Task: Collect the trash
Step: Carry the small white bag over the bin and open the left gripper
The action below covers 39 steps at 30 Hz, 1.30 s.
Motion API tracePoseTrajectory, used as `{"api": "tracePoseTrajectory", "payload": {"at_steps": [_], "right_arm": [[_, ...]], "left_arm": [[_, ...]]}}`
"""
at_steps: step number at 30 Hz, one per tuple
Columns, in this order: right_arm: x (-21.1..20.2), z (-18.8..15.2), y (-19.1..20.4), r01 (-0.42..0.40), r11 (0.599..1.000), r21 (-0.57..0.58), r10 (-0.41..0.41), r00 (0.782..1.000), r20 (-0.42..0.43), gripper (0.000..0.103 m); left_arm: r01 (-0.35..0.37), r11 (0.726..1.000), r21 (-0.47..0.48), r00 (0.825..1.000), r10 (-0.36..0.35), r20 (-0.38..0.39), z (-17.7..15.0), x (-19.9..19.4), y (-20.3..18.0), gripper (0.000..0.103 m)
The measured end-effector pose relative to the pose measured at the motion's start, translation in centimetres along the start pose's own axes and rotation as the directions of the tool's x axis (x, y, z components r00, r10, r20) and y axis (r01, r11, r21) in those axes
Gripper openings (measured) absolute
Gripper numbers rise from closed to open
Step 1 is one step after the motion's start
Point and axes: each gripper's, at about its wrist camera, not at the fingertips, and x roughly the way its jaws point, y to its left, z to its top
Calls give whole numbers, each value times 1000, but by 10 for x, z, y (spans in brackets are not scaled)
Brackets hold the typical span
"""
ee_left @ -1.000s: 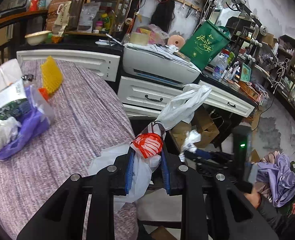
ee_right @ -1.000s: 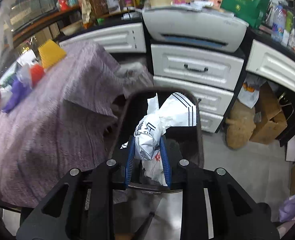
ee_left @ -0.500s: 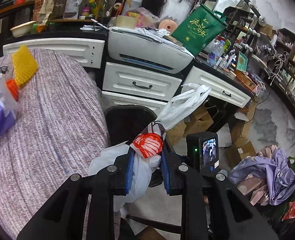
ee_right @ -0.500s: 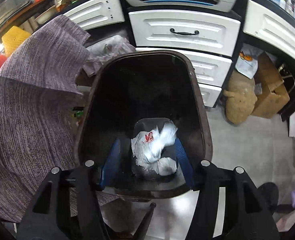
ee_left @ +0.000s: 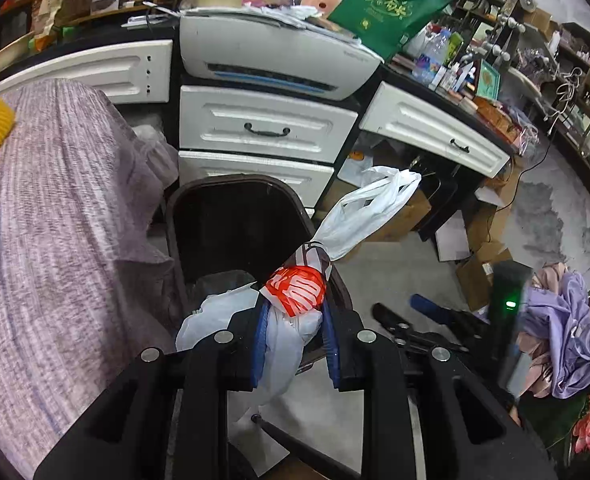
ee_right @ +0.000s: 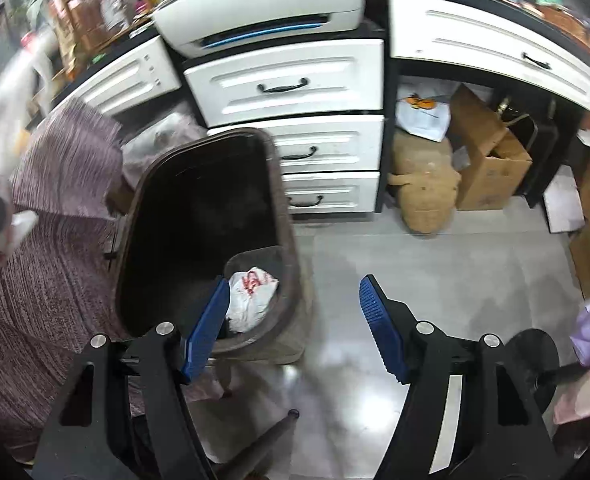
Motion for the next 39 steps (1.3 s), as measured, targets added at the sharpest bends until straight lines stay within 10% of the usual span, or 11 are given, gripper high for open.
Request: {"api": "tracePoseTrajectory", "payload": {"at_steps": [18, 26, 39], "right_arm": [[-15, -10, -52, 43, 992, 118, -44, 999, 0, 67], [-14, -11, -52, 43, 991, 123, -43, 999, -4, 67], [-23, -7, -45, 25, 993, 113, -27, 999, 17, 73]], "left_arm": [[-75, 997, 11, 987, 76, -139, 8, 75, -5, 27], [-66, 998, 11, 988, 67, -139, 6, 75, -6, 75], [-16, 999, 29, 999, 17, -43, 2, 23, -18, 86]]}}
